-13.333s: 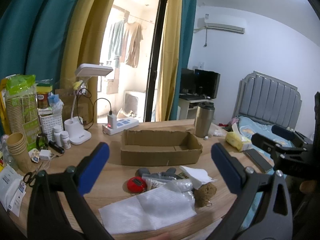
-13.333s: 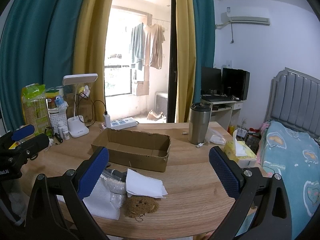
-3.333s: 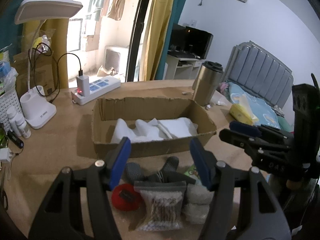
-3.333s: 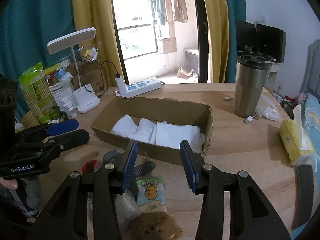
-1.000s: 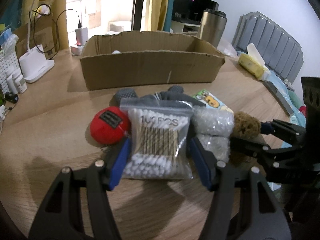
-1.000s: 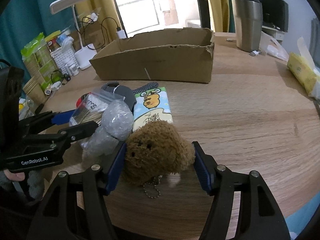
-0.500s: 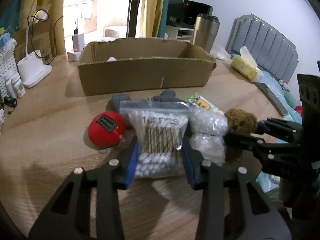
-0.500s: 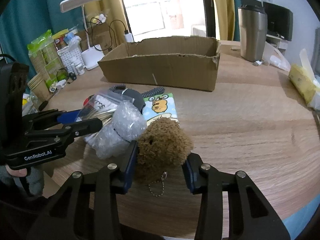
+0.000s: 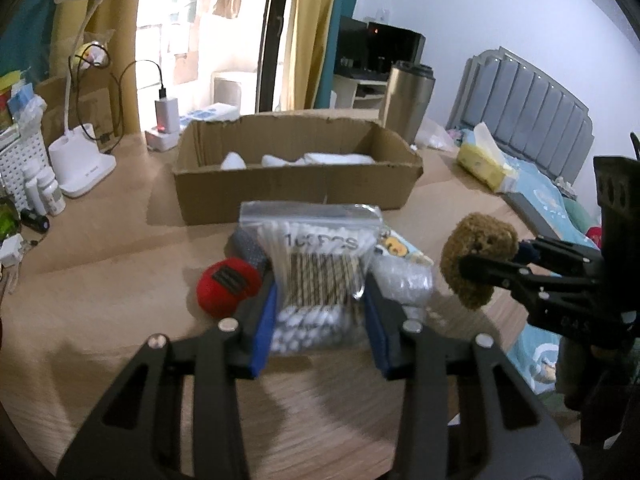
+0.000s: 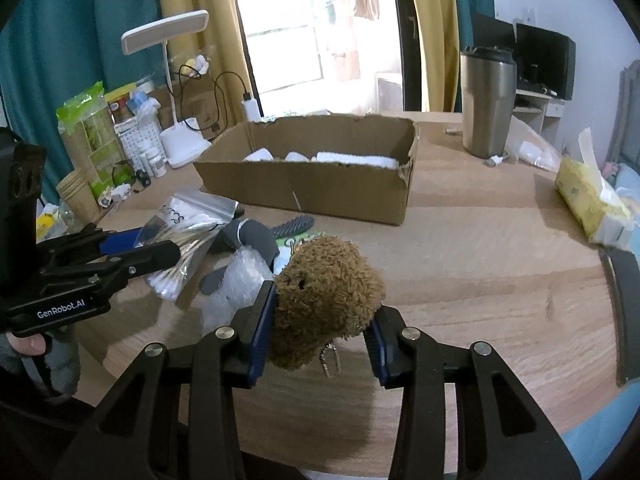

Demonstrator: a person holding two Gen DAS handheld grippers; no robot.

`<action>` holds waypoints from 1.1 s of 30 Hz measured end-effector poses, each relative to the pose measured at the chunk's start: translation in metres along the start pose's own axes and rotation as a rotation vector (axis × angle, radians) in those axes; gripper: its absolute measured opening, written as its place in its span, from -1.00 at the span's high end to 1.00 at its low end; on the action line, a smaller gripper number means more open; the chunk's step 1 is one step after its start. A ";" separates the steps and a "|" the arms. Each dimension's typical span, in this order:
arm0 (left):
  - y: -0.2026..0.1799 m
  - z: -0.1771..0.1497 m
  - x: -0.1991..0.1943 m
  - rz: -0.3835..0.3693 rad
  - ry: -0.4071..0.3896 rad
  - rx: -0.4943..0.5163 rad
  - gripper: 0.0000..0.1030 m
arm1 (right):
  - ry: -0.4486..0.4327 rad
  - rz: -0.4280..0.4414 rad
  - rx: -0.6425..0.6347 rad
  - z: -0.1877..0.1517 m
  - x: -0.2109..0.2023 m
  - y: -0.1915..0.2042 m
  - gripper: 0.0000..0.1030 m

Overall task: Organize soft objects
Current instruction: 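Carry the swab bag with the left tool while the right tool carries the teddy bear into the box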

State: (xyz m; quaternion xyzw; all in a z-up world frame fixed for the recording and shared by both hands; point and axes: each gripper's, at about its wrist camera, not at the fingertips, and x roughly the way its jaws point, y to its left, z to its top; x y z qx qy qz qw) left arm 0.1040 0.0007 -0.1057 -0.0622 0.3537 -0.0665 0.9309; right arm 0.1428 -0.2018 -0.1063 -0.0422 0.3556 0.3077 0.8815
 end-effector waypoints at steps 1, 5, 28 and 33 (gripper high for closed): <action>0.000 0.001 -0.001 0.001 -0.003 -0.001 0.20 | -0.003 -0.001 -0.002 0.002 -0.001 0.000 0.16; 0.003 0.005 -0.007 0.003 -0.021 -0.007 0.20 | -0.017 -0.004 -0.006 0.008 -0.005 0.000 0.16; 0.012 0.051 -0.014 0.001 -0.098 -0.026 0.20 | -0.069 -0.006 -0.032 0.055 -0.006 -0.007 0.16; 0.011 0.063 -0.009 0.004 -0.107 -0.024 0.20 | -0.077 -0.002 -0.033 0.066 -0.003 -0.012 0.16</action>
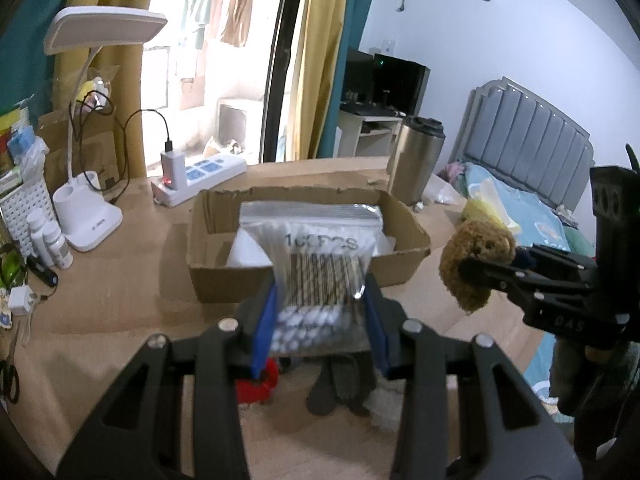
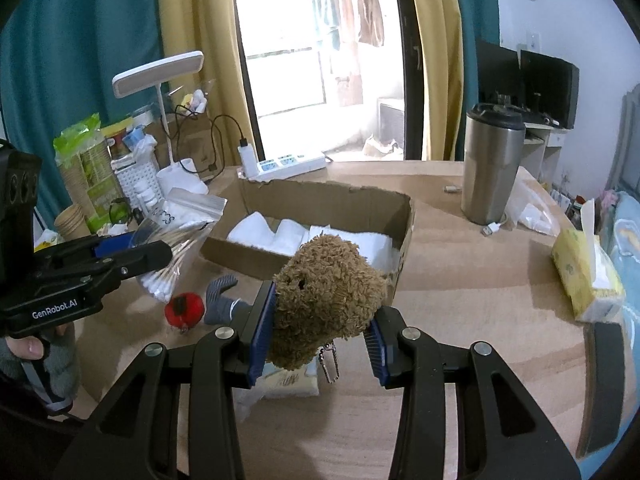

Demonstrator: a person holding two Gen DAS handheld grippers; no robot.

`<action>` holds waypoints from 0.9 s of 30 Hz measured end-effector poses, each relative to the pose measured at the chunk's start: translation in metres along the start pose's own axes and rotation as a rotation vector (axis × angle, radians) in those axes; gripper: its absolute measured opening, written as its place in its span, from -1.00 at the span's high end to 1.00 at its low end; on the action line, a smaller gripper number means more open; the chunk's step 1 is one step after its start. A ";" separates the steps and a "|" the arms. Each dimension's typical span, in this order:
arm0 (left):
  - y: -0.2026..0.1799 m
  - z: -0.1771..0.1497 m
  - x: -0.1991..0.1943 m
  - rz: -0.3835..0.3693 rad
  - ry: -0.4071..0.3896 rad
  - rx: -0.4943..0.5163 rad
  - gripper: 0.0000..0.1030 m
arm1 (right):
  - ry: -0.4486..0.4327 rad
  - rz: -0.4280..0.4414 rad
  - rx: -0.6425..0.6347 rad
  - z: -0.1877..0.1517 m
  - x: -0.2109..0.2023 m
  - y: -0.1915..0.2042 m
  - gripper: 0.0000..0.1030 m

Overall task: Organize soft objects
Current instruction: 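Carry the swab bag with the left tool while the right tool carries the teddy bear into the box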

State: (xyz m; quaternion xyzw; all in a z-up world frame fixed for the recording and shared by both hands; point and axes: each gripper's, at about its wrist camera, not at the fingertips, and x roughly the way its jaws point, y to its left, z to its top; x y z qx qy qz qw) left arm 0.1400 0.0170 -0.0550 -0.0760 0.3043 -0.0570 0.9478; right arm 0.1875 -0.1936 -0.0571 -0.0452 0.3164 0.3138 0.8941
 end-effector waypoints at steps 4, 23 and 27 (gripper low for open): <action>-0.002 0.006 0.004 -0.004 -0.005 0.000 0.20 | -0.007 0.004 -0.003 0.009 0.004 -0.004 0.15; -0.008 0.032 0.053 -0.024 0.027 0.009 0.20 | -0.002 0.021 0.014 0.035 0.037 -0.032 0.15; -0.011 0.034 0.065 -0.032 0.042 0.009 0.20 | 0.002 0.030 0.019 0.037 0.045 -0.038 0.15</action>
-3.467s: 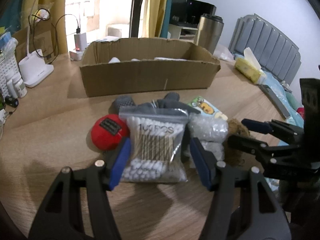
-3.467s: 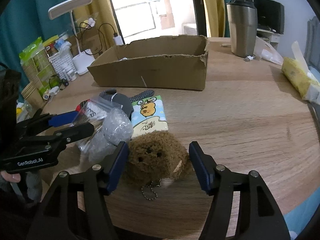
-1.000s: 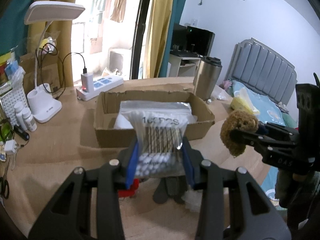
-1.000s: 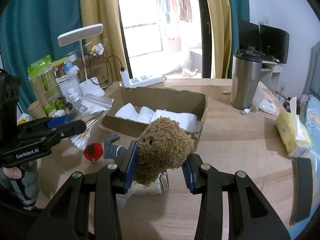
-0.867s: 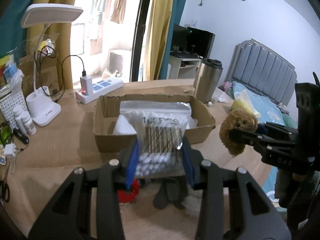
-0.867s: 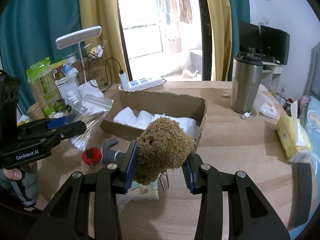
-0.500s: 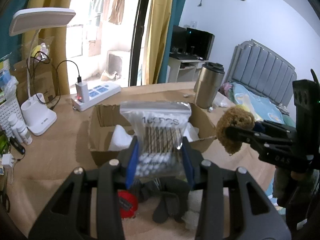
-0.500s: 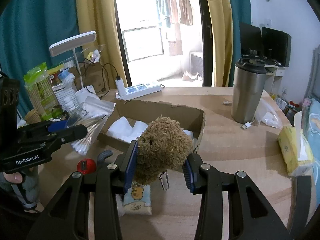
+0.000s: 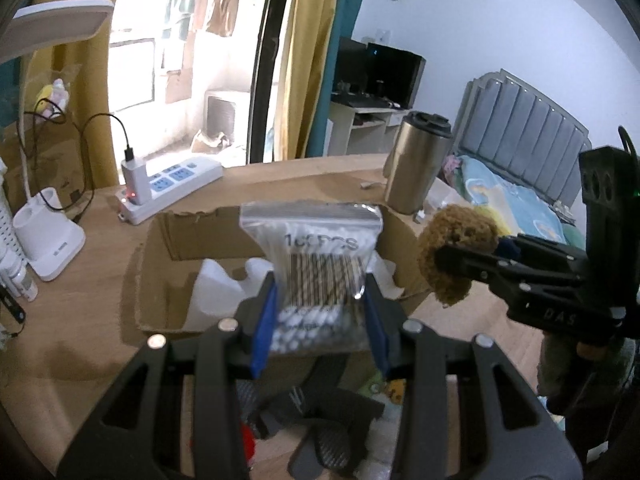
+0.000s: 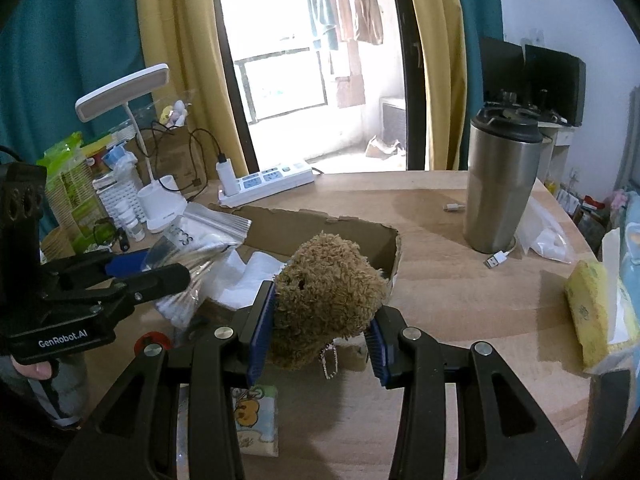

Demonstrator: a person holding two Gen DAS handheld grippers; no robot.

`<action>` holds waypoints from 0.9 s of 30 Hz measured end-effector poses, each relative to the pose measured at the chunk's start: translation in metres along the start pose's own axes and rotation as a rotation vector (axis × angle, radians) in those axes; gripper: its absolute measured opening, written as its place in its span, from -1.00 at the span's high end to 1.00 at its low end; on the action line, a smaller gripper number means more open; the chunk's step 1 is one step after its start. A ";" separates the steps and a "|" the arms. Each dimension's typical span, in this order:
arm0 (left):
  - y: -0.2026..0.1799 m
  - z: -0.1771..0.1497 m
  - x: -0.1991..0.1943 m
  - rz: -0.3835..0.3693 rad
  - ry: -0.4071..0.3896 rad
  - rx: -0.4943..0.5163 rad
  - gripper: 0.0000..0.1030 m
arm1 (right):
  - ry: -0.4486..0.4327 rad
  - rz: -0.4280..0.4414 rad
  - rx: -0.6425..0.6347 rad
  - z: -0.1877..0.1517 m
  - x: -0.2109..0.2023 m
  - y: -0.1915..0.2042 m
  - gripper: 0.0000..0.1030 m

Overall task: Organize soft objects
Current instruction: 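Carry the swab bag with the left tool while the right tool carries the teddy bear into the box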

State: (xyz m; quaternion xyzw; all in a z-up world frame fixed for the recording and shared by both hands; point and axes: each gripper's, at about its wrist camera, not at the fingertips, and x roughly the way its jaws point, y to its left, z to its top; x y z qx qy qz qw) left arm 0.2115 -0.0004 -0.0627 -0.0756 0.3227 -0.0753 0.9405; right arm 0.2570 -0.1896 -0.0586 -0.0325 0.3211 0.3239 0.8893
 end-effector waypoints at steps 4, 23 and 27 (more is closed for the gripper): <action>-0.005 0.004 0.008 -0.009 0.002 0.006 0.20 | -0.001 0.012 0.001 0.003 0.006 -0.005 0.15; -0.016 0.015 0.057 -0.016 0.064 0.010 0.20 | 0.023 0.069 0.014 0.009 0.039 -0.023 0.14; -0.017 0.015 0.069 -0.021 0.087 0.011 0.20 | 0.033 0.074 0.010 0.008 0.045 -0.025 0.14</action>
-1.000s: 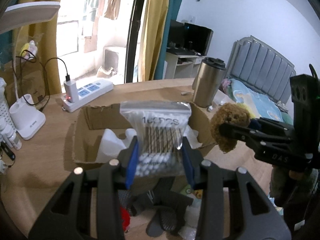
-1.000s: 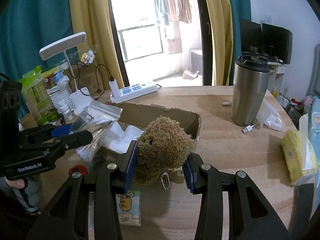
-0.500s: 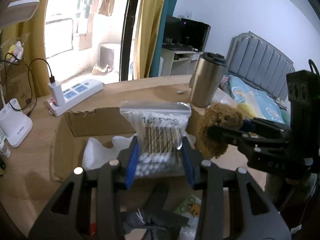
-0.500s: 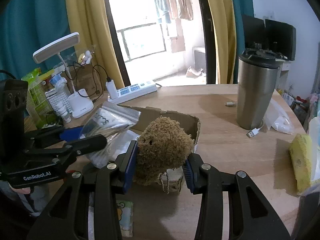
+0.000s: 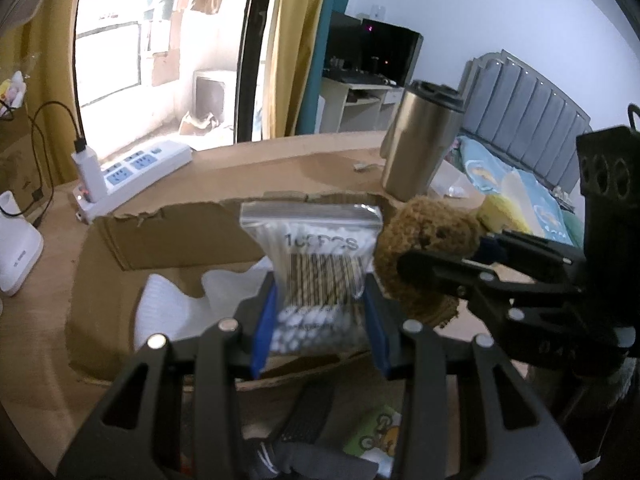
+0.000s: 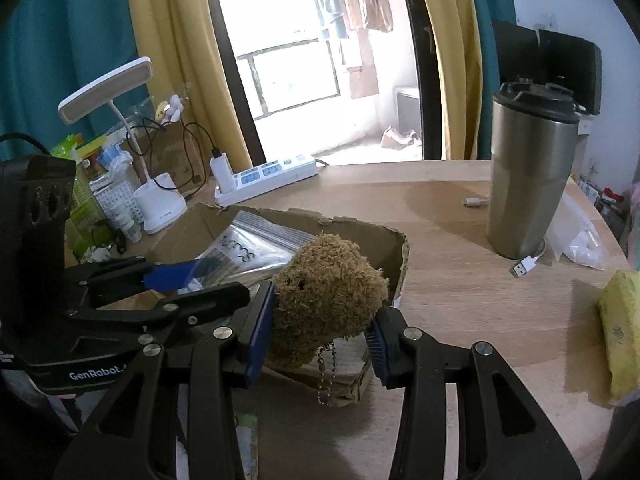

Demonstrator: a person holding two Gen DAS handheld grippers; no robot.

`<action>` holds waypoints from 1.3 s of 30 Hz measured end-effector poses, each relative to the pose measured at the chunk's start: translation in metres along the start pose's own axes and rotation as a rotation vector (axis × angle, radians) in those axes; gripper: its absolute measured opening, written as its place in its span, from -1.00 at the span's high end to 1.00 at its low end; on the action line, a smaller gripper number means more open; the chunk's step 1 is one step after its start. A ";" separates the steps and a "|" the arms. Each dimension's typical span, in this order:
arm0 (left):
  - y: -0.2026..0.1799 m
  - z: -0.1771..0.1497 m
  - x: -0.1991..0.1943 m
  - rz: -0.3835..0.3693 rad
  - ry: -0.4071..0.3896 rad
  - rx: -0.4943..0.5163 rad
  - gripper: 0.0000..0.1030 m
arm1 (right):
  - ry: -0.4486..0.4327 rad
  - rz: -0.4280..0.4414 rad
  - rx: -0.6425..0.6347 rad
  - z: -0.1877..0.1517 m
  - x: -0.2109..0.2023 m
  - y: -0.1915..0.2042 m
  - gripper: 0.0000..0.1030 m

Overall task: Organize soft objects
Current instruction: 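Carry the swab bag with the left tool while the right tool carries the teddy bear into the box, then open the left tool in the box while the right tool releases the teddy bear there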

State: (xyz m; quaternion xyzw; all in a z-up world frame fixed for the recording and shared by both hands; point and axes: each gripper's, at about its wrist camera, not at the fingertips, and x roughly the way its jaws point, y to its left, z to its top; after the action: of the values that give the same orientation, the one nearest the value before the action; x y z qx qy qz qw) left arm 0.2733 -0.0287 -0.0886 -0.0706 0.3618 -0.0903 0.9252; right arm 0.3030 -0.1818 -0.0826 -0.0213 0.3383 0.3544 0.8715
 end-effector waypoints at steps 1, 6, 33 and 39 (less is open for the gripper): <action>0.000 0.000 0.002 -0.002 0.003 0.000 0.20 | 0.003 0.001 -0.003 0.000 0.001 0.000 0.14; 0.000 0.000 0.012 -0.007 0.022 -0.002 0.18 | 0.012 0.003 0.001 -0.001 0.007 0.000 0.13; 0.014 0.000 -0.024 0.002 -0.025 -0.045 -0.23 | -0.008 -0.072 0.012 0.000 -0.014 0.012 -0.18; 0.016 -0.005 -0.045 -0.001 -0.065 -0.038 -0.23 | -0.023 -0.079 -0.005 -0.002 -0.026 0.026 -0.18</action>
State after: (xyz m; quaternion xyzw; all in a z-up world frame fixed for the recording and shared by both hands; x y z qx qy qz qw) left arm 0.2393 -0.0038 -0.0661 -0.0914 0.3331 -0.0813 0.9349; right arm 0.2720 -0.1785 -0.0629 -0.0326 0.3265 0.3208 0.8885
